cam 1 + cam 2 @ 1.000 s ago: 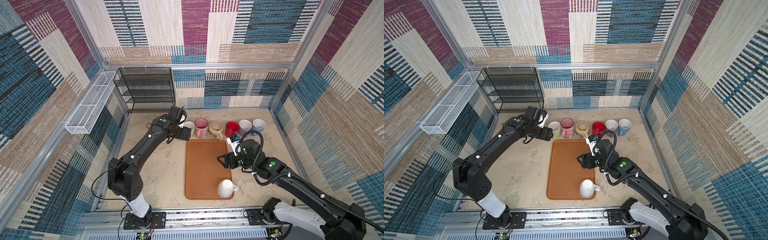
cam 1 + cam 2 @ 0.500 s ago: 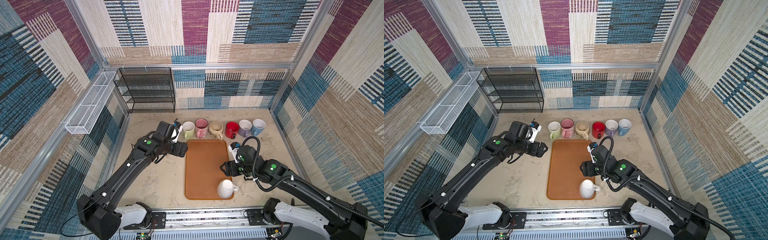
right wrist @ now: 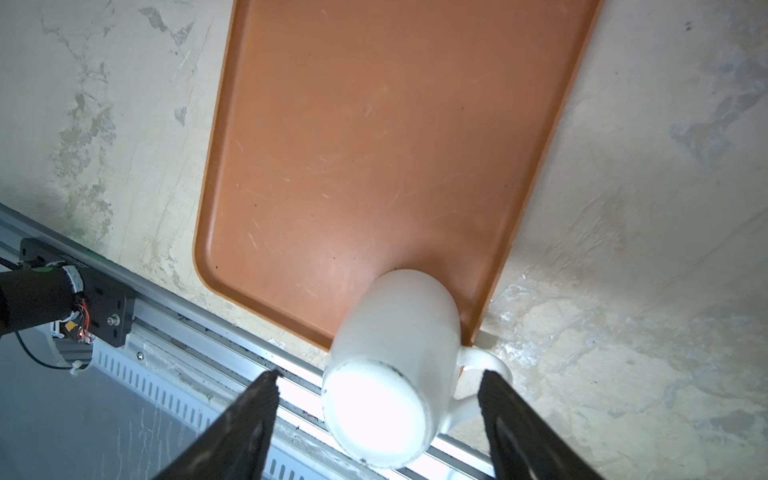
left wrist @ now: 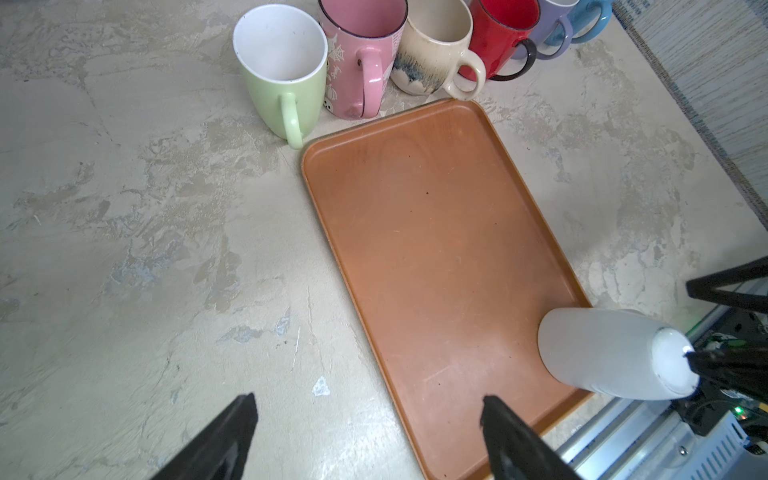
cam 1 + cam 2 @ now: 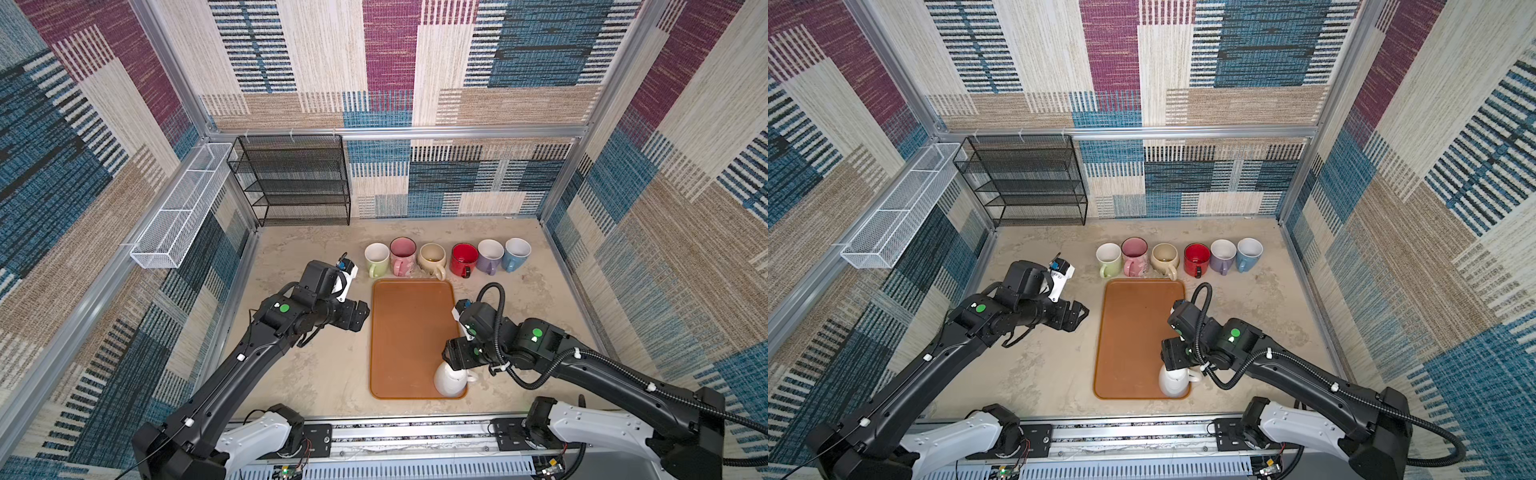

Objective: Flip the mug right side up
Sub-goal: 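Lower the right gripper onto the upside-down white mug's base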

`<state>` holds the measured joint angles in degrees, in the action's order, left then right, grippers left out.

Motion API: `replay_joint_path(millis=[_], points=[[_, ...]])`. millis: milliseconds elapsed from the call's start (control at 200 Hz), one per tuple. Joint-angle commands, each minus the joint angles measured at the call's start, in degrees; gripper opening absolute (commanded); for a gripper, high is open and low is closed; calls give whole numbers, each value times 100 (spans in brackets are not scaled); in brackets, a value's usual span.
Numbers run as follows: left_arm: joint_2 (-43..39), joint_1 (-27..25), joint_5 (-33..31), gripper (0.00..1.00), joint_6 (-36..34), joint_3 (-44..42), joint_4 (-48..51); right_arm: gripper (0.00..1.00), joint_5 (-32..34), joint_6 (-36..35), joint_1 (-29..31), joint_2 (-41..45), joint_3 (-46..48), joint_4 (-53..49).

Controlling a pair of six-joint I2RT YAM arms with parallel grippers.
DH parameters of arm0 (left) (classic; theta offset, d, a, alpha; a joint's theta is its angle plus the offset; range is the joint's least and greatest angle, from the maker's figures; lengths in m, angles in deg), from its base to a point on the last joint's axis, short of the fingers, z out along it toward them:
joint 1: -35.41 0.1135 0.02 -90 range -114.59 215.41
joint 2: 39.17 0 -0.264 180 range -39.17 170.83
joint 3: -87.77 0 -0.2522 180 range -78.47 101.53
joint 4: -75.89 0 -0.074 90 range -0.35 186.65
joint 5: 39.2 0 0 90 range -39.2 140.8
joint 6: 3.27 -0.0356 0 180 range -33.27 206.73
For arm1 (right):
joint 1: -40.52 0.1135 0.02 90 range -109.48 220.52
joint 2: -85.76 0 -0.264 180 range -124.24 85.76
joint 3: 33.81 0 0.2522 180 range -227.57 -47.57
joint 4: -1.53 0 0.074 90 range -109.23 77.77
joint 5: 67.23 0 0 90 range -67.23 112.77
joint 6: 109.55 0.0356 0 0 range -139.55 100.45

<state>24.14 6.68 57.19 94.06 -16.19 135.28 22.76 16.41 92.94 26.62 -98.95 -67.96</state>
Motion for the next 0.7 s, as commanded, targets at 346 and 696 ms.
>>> replay_joint_path(millis=[346,696], points=[[-38,3,134,90,-103,-102,-223,79,-4,198,548,15,-171,-802],[-31,-1,146,90,-109,-113,-212,78,-64,233,895,-8,-38,-899]])
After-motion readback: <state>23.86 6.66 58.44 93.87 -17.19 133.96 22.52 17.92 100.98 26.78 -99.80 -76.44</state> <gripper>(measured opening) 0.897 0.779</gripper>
